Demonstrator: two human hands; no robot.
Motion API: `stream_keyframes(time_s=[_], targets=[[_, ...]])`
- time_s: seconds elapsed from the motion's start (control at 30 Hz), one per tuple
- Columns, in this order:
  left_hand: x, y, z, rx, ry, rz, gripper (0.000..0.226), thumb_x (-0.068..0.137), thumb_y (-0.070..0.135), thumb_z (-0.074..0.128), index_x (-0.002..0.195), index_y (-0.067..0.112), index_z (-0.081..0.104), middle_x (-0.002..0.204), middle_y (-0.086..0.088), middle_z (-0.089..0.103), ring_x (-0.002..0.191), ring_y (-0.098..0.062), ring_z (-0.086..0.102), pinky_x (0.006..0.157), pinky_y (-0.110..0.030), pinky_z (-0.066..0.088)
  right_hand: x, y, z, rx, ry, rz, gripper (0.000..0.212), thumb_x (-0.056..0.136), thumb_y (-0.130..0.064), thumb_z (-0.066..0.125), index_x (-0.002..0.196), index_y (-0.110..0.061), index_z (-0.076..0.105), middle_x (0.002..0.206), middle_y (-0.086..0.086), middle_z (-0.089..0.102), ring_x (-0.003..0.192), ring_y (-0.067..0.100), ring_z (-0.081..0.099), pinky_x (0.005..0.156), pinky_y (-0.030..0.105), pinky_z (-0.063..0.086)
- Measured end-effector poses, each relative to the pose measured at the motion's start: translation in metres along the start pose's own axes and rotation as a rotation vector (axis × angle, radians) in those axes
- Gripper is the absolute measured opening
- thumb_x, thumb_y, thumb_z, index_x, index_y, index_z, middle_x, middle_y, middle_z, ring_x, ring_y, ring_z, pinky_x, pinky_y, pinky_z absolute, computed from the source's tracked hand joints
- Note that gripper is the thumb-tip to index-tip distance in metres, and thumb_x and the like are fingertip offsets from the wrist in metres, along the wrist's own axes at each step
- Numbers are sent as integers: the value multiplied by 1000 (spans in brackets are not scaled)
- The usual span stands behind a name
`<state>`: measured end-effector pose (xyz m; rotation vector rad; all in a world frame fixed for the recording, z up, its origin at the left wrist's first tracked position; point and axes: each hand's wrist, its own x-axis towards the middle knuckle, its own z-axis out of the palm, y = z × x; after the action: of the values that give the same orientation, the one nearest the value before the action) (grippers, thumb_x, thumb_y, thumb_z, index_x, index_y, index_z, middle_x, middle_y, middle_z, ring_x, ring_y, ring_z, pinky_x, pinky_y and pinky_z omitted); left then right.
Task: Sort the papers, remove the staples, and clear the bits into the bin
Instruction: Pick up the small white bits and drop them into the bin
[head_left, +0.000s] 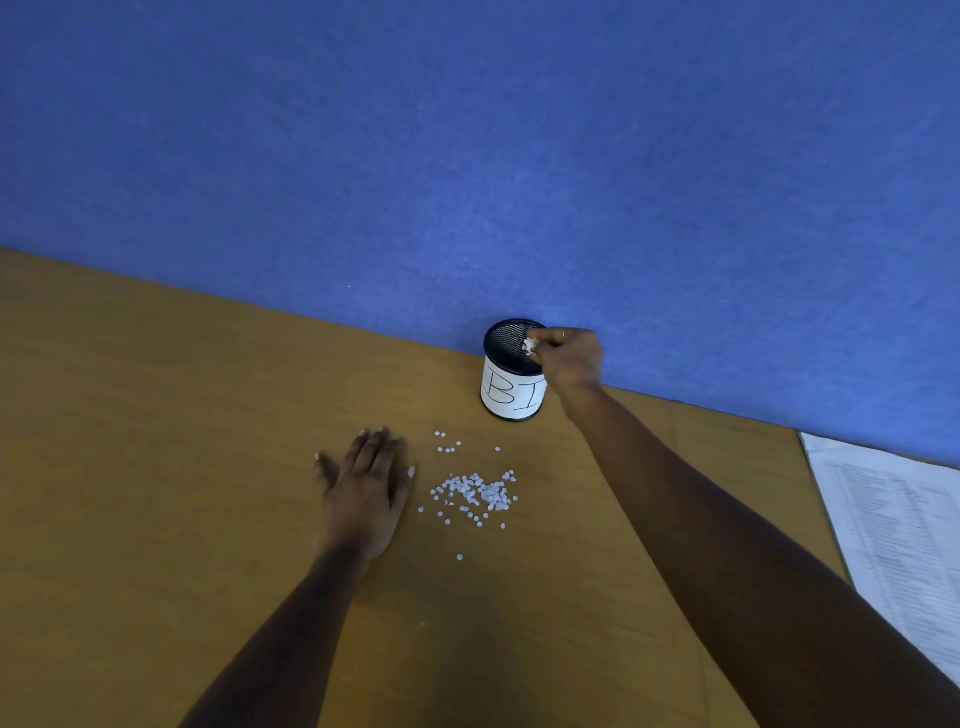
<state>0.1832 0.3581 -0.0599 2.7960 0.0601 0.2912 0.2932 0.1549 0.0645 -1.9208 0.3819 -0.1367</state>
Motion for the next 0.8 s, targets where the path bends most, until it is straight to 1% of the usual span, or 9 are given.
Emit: stream_keyframes(time_s=[0.13,0.27,0.43,0.57,0.6,0.67,0.7,0.77,0.8], targets=[[0,0,0,-1,10,4,68,83,53,17,127,17,54,139,-2,49,135,-19,37,107,-61,17,1,0,2,-71,4,-63,28,87,5,48,105,-1,68,107,16,69,95,25,66,83,25,51],[0,0,-1,3,4,5,70,82,53,16,129,17,52,141,-2,47,137,-18,35,108,-60,16,-1,1,3,-69,15,-113,22,85,5,55,101,0,70,103,14,71,93,18,66,82,19,48],[-1,1,-1,-6,6,8,70,82,54,15,131,17,51,142,-2,46,137,-18,33,108,-60,14,-5,-1,3,-52,-2,-142,19,82,5,59,97,1,70,101,15,71,96,19,67,83,16,47],[0,1,-1,-15,9,2,70,82,54,16,130,18,52,141,-2,47,137,-18,33,108,-60,15,-6,-1,2,-56,-24,-163,18,82,4,61,97,1,70,100,14,71,91,16,66,72,8,47],[0,1,-1,-16,7,2,70,82,54,15,130,18,52,141,-1,47,137,-18,33,108,-60,15,-6,-1,2,-50,-22,-164,18,83,3,60,98,1,70,101,14,71,93,17,66,74,9,47],[0,1,-1,-19,6,2,71,82,55,15,130,18,52,142,-1,46,137,-18,33,108,-60,15,-6,-1,2,-30,-19,-163,19,84,2,60,100,1,69,102,15,71,94,19,67,84,17,49],[0,1,-1,-17,4,2,71,81,55,15,130,18,51,142,-1,46,137,-18,32,108,-60,15,-6,-2,2,-21,-25,-167,19,84,3,60,100,1,69,101,16,71,92,18,66,87,21,50],[0,0,-2,-10,1,2,72,81,55,14,131,19,51,142,-1,45,138,-18,32,108,-60,14,-6,-3,2,-12,-30,-181,19,83,7,59,98,2,69,99,16,71,86,13,64,87,24,52],[-1,0,-1,-11,1,2,72,82,55,14,131,18,51,142,-1,45,138,-18,31,109,-60,14,-5,-4,2,-11,-27,-188,18,82,8,59,96,2,69,98,16,71,84,13,63,85,23,53]])
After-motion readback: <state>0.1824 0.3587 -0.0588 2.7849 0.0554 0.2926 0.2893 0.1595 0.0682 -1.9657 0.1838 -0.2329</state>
